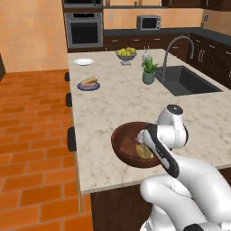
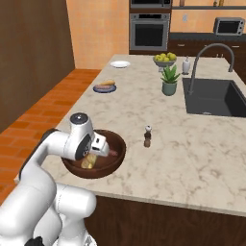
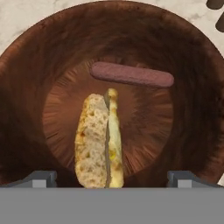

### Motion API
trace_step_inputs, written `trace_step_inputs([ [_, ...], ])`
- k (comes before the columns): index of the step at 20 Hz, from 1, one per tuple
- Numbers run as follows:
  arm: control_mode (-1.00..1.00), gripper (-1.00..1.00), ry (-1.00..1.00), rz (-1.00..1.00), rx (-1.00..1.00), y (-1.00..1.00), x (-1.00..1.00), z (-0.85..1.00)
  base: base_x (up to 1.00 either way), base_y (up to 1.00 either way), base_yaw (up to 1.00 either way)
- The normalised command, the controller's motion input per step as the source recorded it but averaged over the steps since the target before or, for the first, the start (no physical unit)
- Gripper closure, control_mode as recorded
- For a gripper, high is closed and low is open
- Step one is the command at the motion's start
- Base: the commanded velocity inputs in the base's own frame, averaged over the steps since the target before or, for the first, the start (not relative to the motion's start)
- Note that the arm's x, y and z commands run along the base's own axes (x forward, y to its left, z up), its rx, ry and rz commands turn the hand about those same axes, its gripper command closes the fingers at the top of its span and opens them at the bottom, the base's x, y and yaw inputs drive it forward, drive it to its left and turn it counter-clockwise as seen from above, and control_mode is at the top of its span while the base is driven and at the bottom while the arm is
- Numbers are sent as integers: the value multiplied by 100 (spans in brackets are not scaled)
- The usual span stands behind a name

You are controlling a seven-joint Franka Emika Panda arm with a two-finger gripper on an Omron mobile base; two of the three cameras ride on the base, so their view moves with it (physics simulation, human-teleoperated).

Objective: Place one bun and one sausage from the bowl on each plate.

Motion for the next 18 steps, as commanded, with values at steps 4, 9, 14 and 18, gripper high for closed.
trace_step_inputs([
  [4,-100,-100,0,0,0,0,9,-23,0,0,0],
  [9,-100,-100,4,0,0,0,20,-14,0,0,0],
  [14,-100,-100,2,0,0,0,31,-5,0,0,0],
  [18,-100,-100,4,0,0,0,15,-24,0,0,0],
])
